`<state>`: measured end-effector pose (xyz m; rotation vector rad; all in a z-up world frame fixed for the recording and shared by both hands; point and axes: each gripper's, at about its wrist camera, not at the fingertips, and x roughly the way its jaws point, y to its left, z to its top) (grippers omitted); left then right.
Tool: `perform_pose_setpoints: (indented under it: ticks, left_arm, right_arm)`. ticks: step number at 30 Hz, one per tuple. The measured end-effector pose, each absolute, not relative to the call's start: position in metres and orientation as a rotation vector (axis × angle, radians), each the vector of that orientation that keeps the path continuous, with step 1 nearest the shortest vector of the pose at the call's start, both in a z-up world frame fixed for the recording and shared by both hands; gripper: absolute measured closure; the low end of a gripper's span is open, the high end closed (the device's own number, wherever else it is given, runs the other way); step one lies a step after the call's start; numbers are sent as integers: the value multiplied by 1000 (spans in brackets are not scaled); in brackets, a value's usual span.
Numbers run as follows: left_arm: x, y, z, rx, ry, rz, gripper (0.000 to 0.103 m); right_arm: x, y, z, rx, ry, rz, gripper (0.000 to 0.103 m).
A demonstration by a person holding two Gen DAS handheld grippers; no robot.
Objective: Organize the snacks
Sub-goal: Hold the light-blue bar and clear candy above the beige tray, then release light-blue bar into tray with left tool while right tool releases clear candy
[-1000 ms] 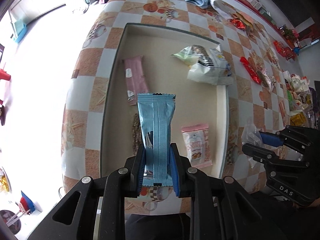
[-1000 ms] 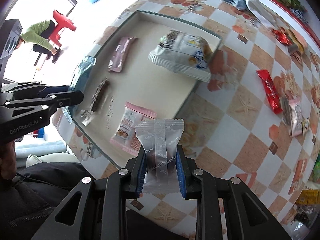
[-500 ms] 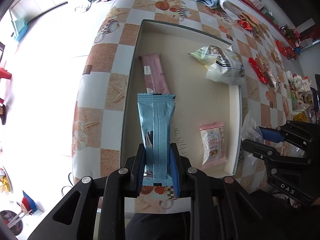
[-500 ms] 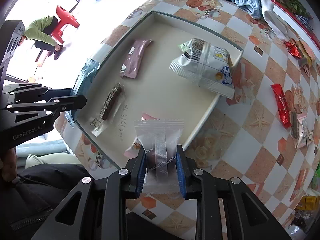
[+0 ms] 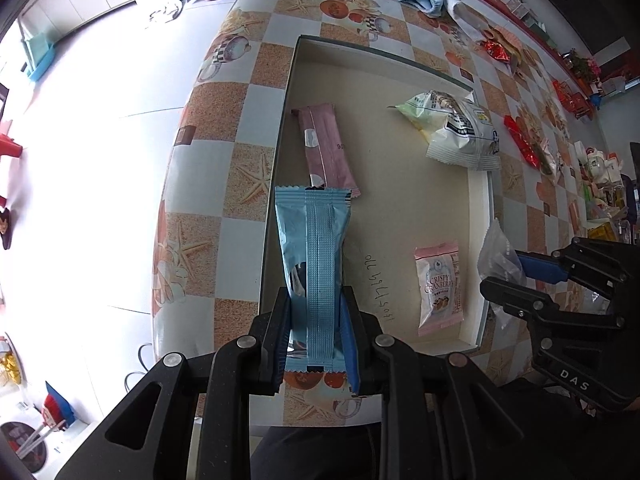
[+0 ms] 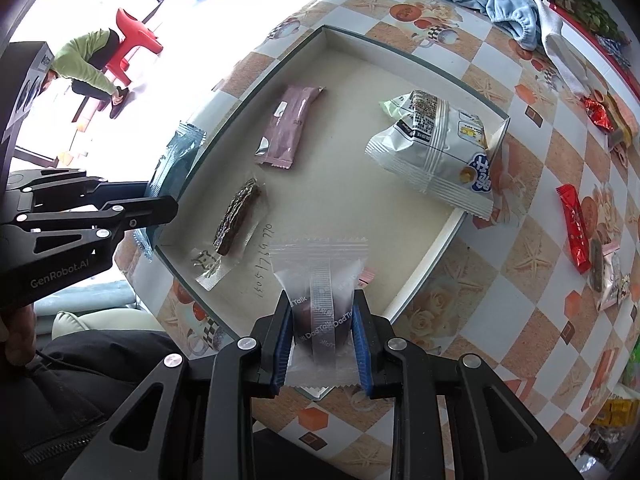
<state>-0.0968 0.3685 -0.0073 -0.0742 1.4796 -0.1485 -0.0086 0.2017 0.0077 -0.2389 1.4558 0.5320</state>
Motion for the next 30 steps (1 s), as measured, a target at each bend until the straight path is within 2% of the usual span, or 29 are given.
perform_pose_setpoints:
  ticks: [30]
  left_arm:
    - [-89,360,-14,-61,1492,-172,78]
  right_arm:
    - [1,211,13,-259,1446,532,74]
